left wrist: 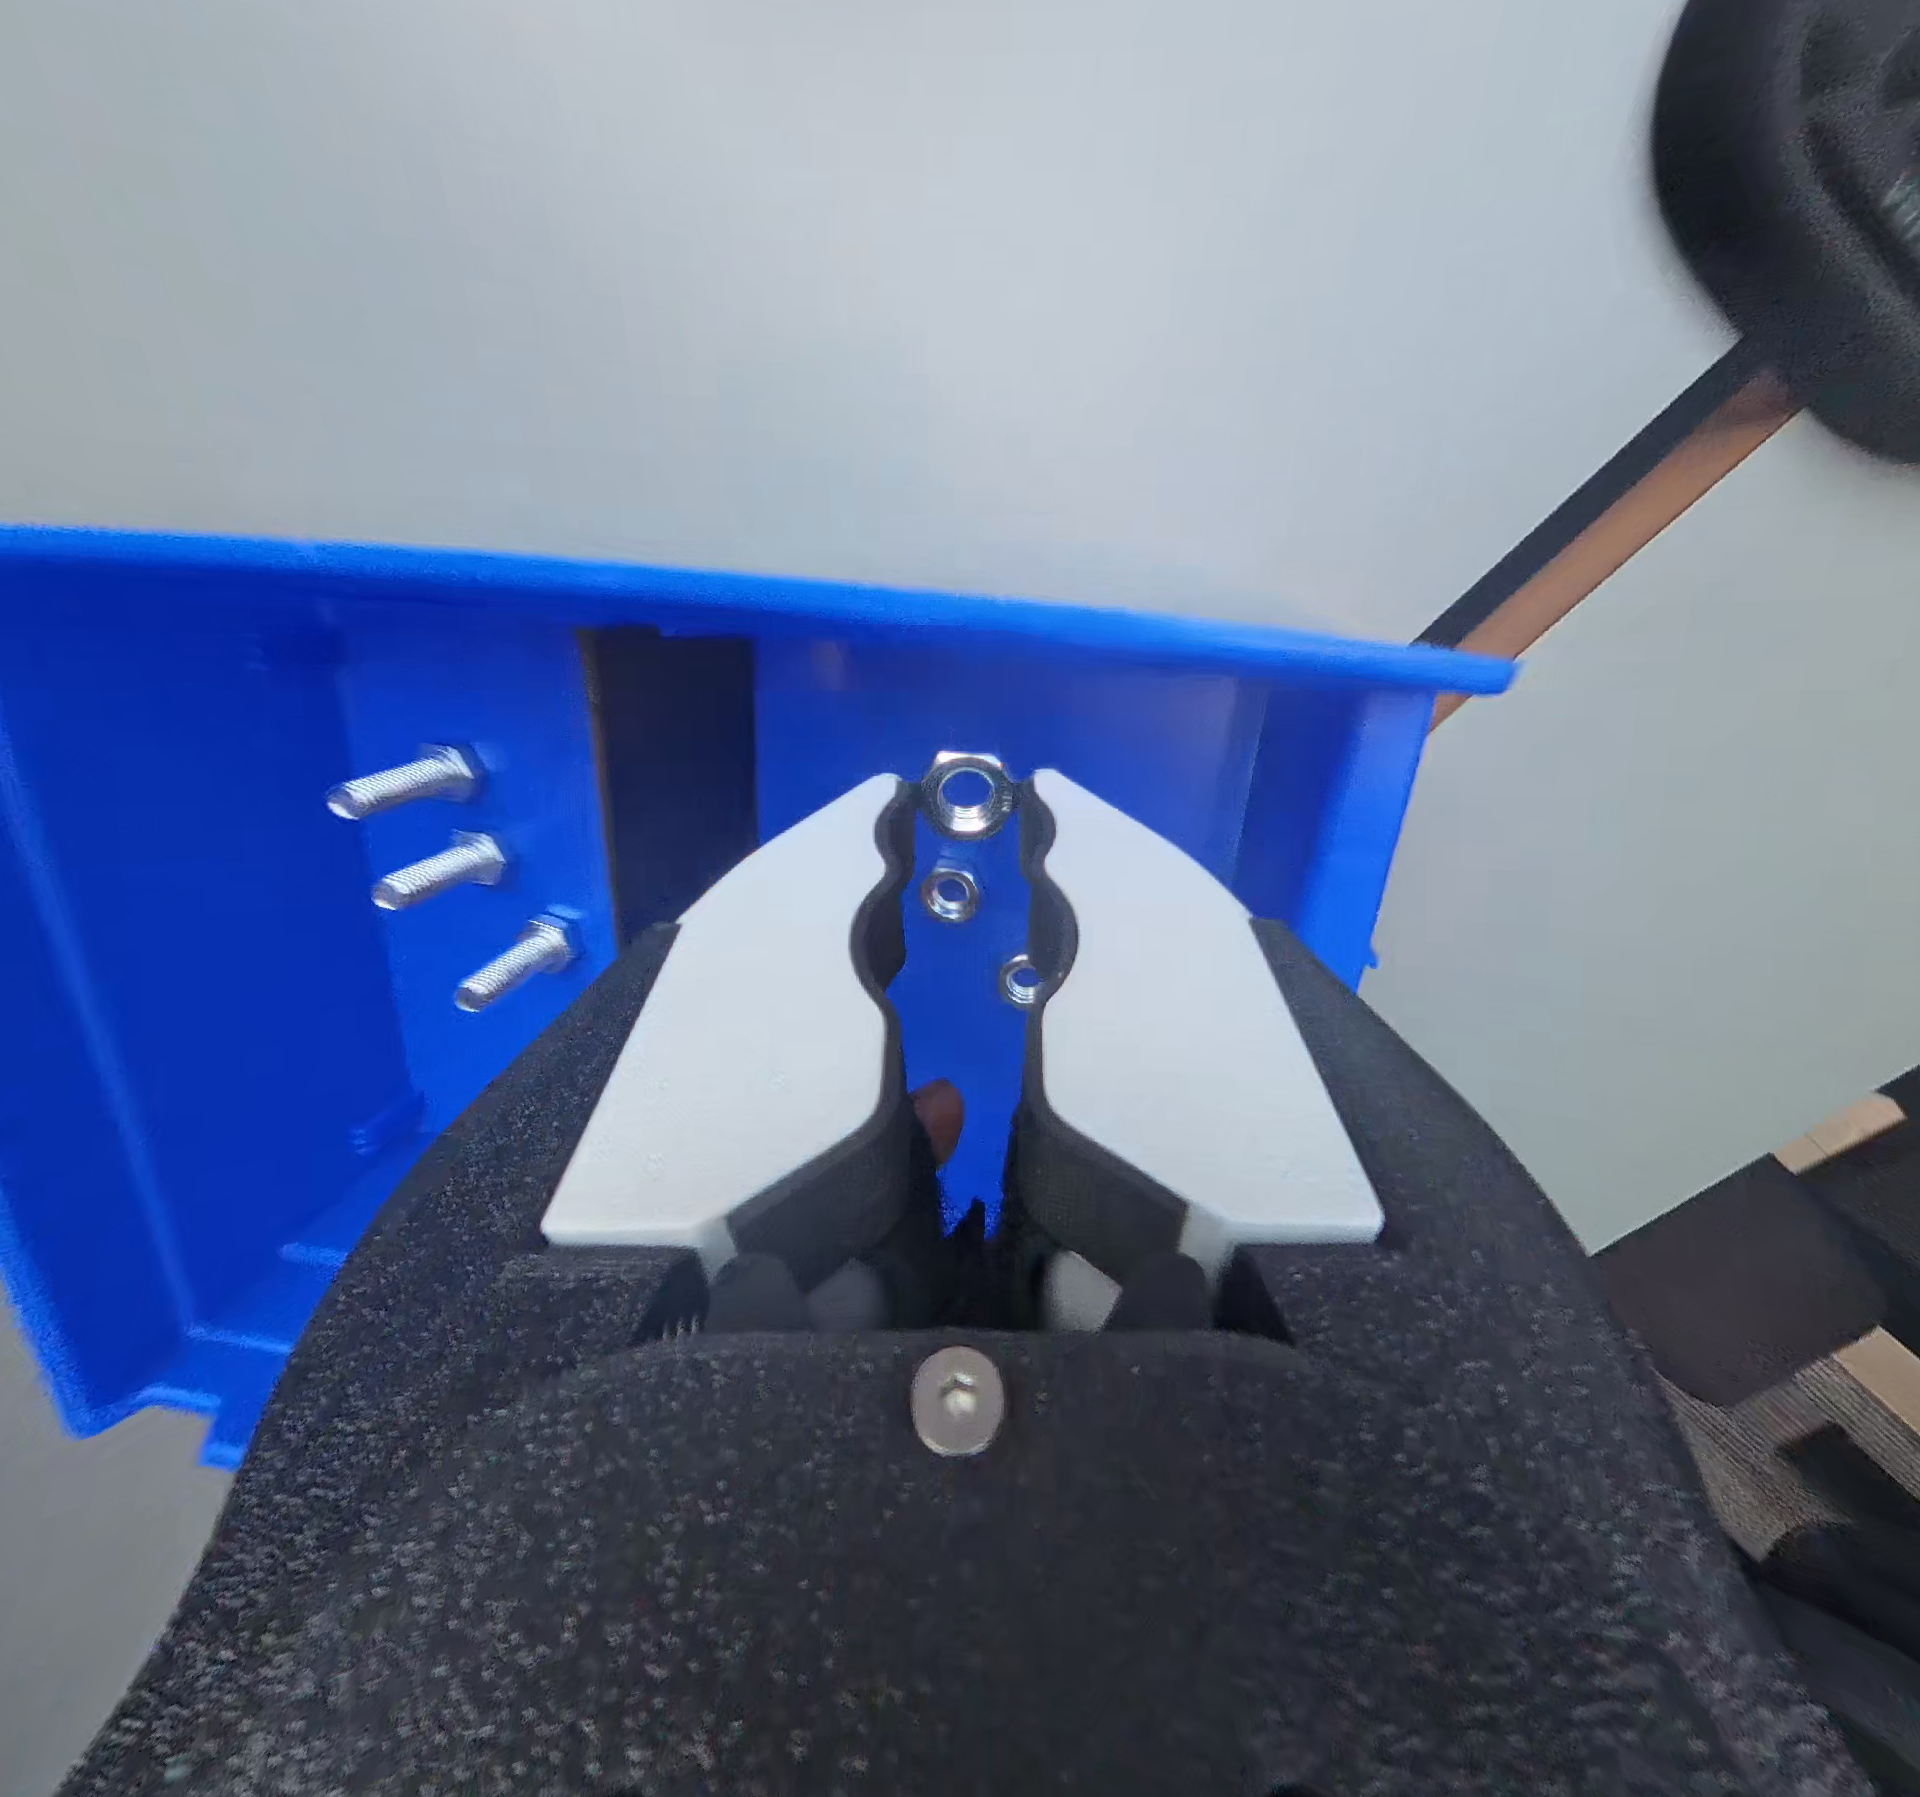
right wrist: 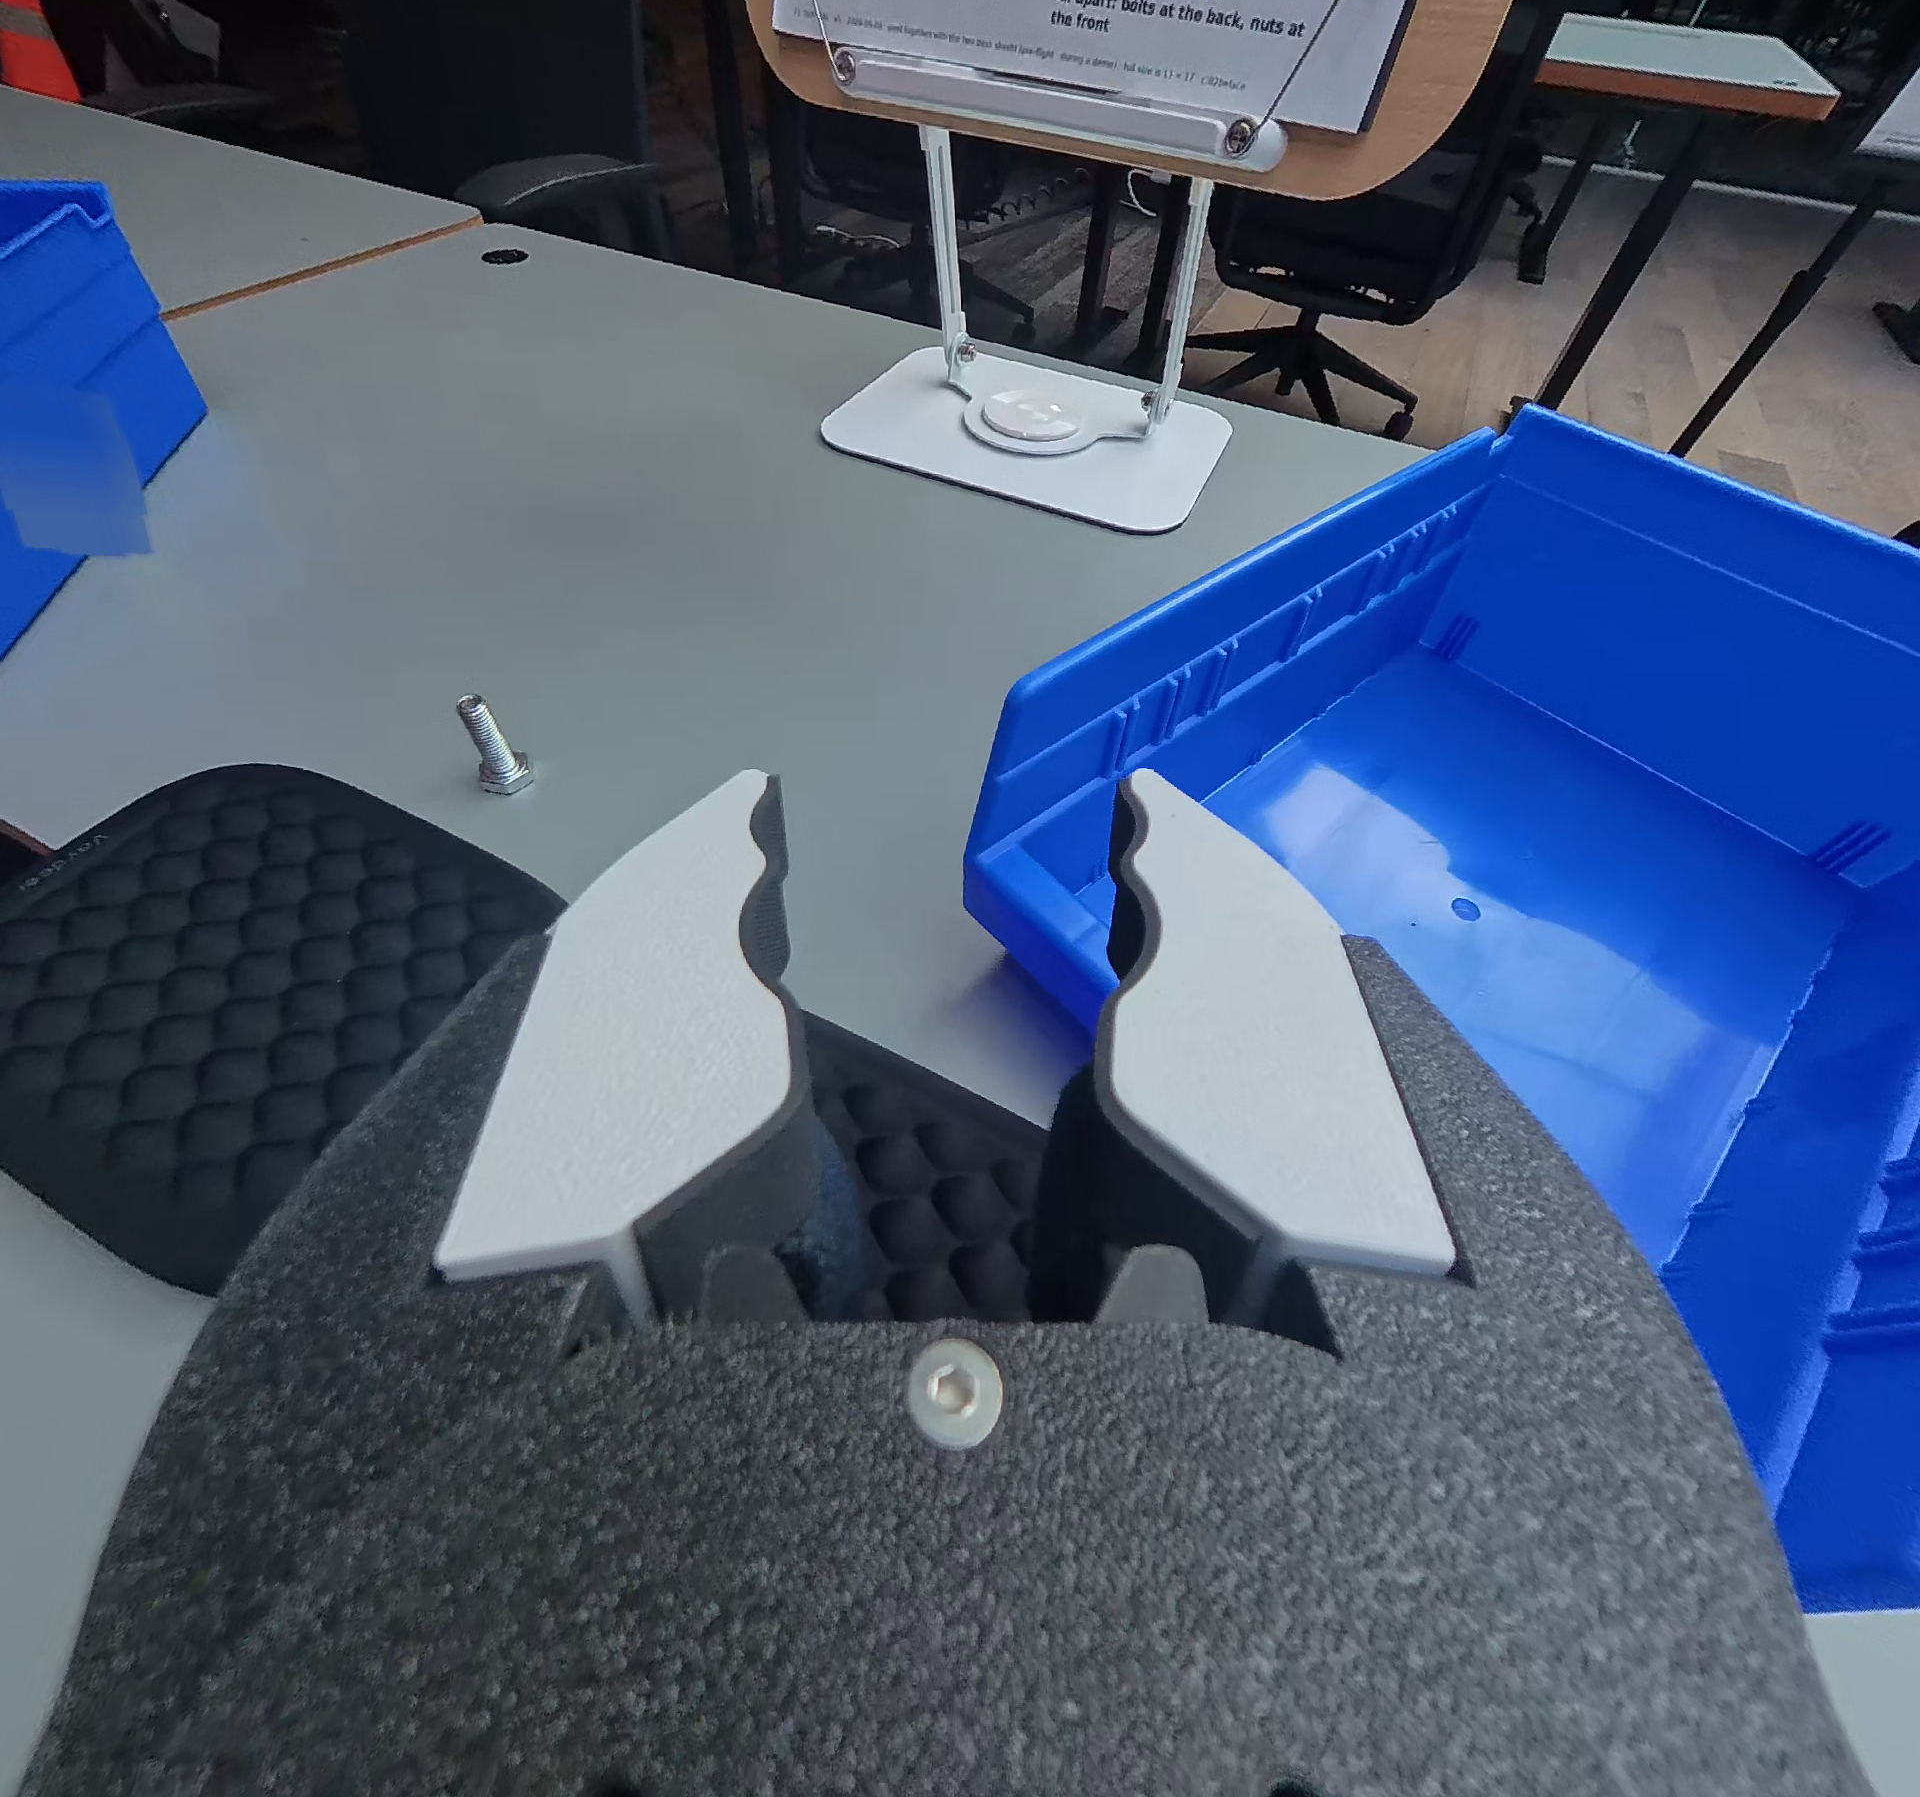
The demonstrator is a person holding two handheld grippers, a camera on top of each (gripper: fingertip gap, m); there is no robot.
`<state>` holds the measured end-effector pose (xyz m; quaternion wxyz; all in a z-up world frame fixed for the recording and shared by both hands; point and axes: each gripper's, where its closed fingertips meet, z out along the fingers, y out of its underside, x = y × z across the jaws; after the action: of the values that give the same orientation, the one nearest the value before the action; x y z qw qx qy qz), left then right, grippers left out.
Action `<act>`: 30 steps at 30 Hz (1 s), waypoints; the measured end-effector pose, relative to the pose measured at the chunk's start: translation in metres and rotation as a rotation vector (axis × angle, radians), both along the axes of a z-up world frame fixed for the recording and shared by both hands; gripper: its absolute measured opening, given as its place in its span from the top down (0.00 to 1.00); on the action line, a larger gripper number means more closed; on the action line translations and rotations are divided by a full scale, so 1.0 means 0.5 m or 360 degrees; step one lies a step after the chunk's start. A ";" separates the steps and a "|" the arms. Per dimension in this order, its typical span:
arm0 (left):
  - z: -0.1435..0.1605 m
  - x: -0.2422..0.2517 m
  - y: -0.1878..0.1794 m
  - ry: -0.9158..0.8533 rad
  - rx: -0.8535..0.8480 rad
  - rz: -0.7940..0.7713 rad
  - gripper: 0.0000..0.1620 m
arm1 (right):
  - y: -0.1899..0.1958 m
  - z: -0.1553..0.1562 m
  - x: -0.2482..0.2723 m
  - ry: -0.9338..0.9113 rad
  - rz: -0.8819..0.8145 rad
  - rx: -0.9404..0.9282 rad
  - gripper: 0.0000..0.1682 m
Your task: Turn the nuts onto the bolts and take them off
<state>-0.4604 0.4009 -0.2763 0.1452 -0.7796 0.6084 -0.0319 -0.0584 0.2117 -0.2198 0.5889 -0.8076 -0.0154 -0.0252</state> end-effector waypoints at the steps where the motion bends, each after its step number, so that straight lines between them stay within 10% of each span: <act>1: 0.036 0.023 0.003 -0.0034 0.0059 -0.0035 0.88 | 0.000 0.000 -0.001 0.0004 0.0004 0.0000 0.64; 8: 0.151 0.294 -0.085 -0.0193 0.0194 -0.0590 0.88 | -0.008 -0.008 0.001 0.0024 0.0009 -0.0006 0.65; 16: -0.002 0.529 -0.211 0.0062 -0.0013 -0.1055 0.88 | -0.030 -0.002 0.015 0.0012 -0.0017 0.0004 0.65; 30: -0.122 0.589 -0.229 0.0245 -0.0085 -0.1096 0.88 | -0.044 -0.012 0.033 0.0031 -0.0043 -0.0005 0.65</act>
<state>-0.1658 0.2865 -0.3375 0.0591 -0.5322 0.8438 -0.0360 -0.0419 0.1897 -0.2258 0.5874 -0.8089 0.0012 -0.0254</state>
